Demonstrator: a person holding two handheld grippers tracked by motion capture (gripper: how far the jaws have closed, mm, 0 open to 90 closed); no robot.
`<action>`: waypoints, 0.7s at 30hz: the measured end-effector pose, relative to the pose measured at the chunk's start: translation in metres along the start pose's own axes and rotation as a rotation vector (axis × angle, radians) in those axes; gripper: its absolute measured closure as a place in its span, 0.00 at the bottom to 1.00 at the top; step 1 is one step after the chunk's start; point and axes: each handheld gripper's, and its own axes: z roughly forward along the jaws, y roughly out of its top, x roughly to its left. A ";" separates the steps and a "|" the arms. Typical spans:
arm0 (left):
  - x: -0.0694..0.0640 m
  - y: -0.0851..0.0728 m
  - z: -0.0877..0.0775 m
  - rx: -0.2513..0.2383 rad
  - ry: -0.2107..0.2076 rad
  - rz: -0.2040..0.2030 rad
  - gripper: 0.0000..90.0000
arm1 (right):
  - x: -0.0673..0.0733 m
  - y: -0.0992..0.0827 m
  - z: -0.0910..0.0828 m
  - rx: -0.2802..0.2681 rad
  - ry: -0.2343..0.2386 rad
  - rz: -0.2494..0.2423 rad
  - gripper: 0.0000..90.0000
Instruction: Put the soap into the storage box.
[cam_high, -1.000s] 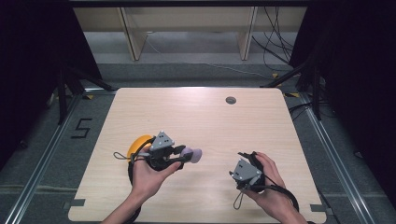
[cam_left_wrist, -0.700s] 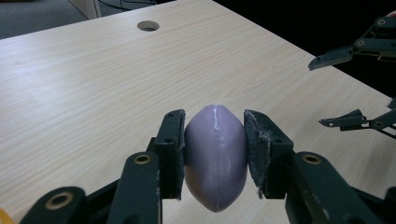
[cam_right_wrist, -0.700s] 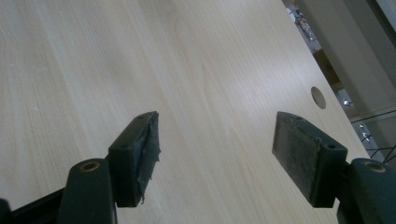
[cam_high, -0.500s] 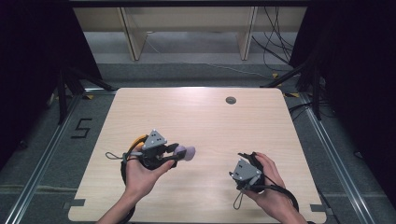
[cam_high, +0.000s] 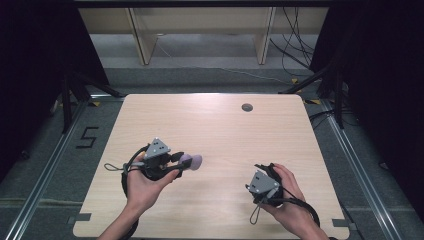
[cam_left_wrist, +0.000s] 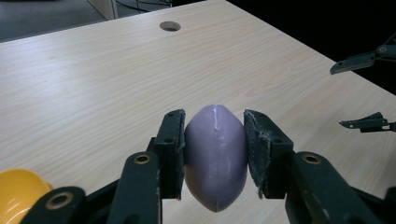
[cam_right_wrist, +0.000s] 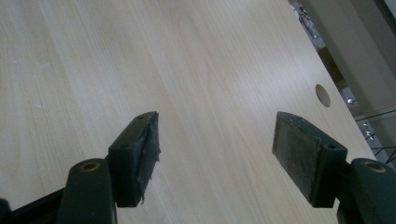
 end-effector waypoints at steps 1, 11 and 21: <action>0.001 0.000 -0.001 -0.001 -0.005 -0.001 0.66 | 0.000 0.000 0.000 0.000 -0.001 0.001 0.36; 0.012 -0.003 -0.010 -0.008 0.032 -0.021 0.66 | -0.001 -0.001 0.000 0.001 0.000 0.000 0.36; 0.022 -0.005 -0.017 -0.029 0.053 -0.038 0.66 | -0.001 -0.001 0.000 0.002 0.002 0.004 0.36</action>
